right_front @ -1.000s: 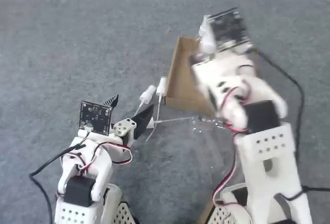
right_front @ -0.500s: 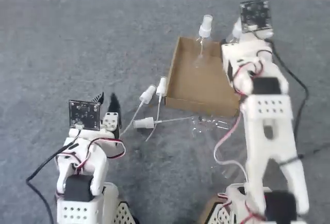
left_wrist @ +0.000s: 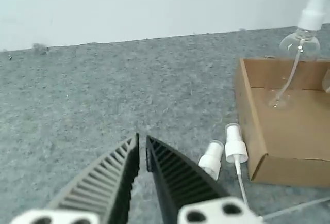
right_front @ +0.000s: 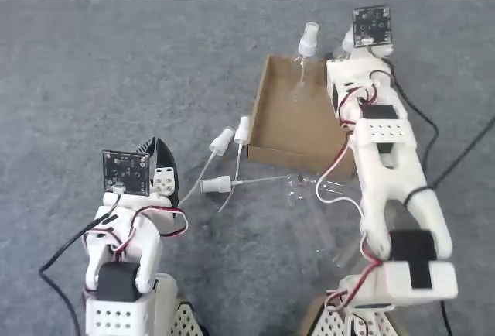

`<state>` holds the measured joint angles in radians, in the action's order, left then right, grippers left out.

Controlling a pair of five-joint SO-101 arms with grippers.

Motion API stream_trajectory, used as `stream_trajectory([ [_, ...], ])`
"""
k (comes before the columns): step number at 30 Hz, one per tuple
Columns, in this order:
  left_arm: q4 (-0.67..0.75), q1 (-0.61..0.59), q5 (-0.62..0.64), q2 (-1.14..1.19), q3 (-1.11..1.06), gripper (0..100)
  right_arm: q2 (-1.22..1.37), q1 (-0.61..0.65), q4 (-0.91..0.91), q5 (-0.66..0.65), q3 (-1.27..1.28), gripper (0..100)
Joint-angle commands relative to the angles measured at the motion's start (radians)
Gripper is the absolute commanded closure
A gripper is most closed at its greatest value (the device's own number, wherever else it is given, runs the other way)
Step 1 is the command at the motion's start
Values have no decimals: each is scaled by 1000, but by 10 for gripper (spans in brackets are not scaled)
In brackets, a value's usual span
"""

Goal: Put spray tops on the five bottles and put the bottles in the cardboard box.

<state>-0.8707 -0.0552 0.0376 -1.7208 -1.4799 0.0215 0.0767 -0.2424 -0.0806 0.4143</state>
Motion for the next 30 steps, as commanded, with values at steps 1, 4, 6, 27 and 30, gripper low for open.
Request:
stream_trajectory([
  [1,20,-3,-5,-17,5,988,70,-18,35,14,-120,993],
  [4,20,-3,-5,-17,5,988,136,-22,42,15,-176,993],
  [6,20,-3,-5,-17,5,988,165,-22,44,15,-196,993],
  [27,20,-6,-5,-17,5,988,226,-15,44,11,-221,991],
  [30,20,-6,-5,-17,5,988,226,-15,44,11,-222,991],
])
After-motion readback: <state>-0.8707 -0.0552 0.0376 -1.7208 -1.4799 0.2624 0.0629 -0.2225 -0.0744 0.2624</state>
